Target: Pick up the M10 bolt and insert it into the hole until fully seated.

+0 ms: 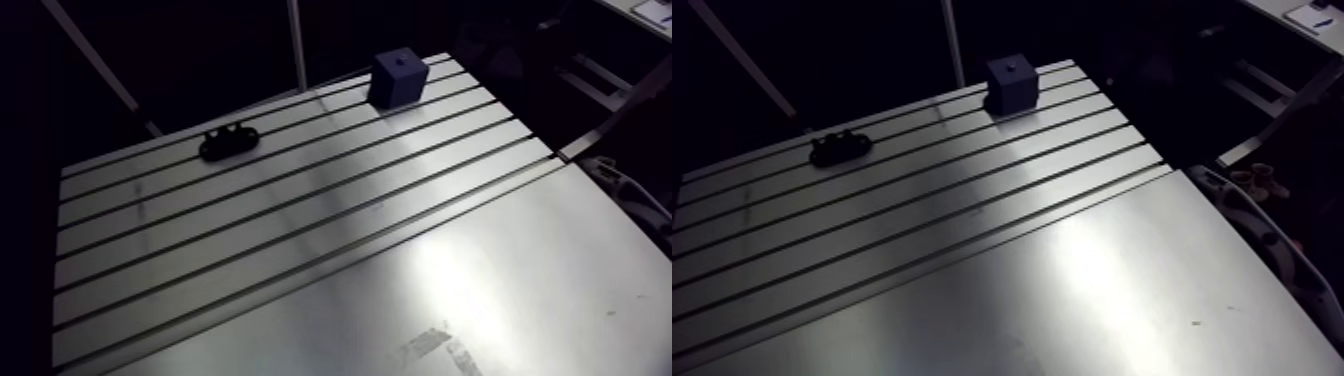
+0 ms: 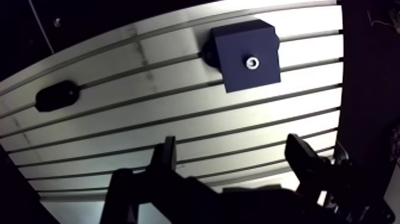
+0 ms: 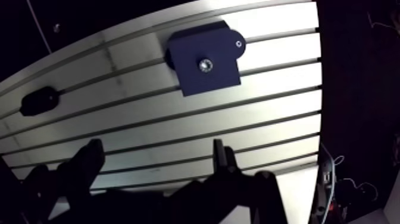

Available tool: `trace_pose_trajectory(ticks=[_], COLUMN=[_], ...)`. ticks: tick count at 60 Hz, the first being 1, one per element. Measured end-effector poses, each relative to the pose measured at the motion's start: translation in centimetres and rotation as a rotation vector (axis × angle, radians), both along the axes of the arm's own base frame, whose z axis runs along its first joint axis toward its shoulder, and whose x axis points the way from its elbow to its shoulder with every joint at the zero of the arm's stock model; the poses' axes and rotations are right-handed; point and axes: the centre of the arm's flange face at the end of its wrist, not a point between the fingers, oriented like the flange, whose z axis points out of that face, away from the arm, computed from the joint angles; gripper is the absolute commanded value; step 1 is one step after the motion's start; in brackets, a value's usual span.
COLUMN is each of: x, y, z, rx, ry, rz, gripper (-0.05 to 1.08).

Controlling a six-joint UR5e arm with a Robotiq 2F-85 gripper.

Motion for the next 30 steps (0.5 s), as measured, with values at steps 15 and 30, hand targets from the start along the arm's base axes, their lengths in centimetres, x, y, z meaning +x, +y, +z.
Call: trace_pose_trajectory(ticks=[15, 30], x=[2.1, 3.7], y=[-2.1, -5.4], z=[3.8, 6.8], rx=[0.009, 0.018], ry=[0.025, 0.052], rz=[0.032, 0.076], gripper=[0.0, 0.0])
